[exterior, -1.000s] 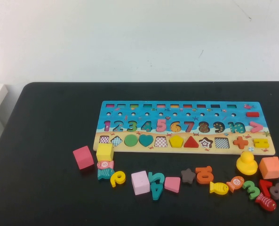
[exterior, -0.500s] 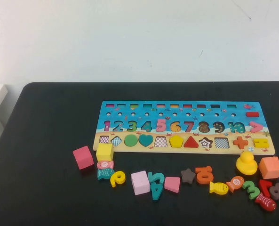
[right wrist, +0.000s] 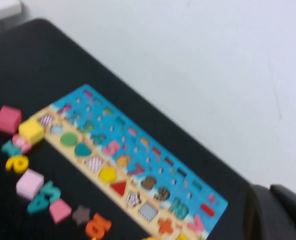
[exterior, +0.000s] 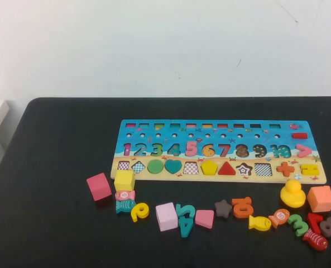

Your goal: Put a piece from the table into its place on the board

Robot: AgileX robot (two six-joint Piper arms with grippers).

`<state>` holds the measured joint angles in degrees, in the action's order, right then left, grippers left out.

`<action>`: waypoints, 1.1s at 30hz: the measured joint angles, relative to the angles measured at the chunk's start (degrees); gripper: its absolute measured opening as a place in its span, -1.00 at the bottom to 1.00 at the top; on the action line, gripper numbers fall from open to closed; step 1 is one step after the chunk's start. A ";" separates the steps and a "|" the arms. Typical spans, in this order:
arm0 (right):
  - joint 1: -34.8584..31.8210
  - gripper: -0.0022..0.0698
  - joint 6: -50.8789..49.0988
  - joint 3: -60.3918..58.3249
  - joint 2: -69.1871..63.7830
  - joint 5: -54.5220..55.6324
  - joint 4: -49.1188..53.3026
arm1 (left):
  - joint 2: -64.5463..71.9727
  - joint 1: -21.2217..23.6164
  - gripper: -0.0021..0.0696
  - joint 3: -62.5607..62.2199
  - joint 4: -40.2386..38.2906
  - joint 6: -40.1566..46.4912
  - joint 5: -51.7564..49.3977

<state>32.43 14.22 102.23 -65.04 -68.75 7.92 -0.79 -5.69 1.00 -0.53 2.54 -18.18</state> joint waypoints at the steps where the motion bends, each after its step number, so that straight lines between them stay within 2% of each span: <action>1: 0.00 -0.89 0.00 -3.97 2.67 1.19 0.00 | 0.00 0.00 -0.95 0.00 0.00 0.00 0.00; 9: 0.00 -0.89 -0.09 -33.18 22.41 10.99 -3.23 | 0.00 0.00 -0.95 0.00 0.00 -0.68 0.00; 14: 0.00 -0.89 -0.20 -47.33 32.84 14.71 -5.59 | 0.00 0.00 -0.95 0.00 0.00 -1.10 0.00; 23: 0.00 -0.89 -0.20 -62.69 38.39 15.21 -7.92 | 0.00 0.00 -0.95 0.00 0.00 -1.32 0.00; 29: 0.00 -0.89 -1.48 -66.11 38.39 15.70 -7.92 | 0.00 0.00 -0.95 0.00 0.00 -1.36 0.00; 33: -1.48 -0.89 -1.21 -68.86 40.93 21.38 -7.54 | 0.00 0.00 -0.95 0.00 0.09 -1.36 0.00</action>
<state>30.95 13.01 33.38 -24.11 -47.38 0.39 -0.79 -5.69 1.00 -0.44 1.18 -18.18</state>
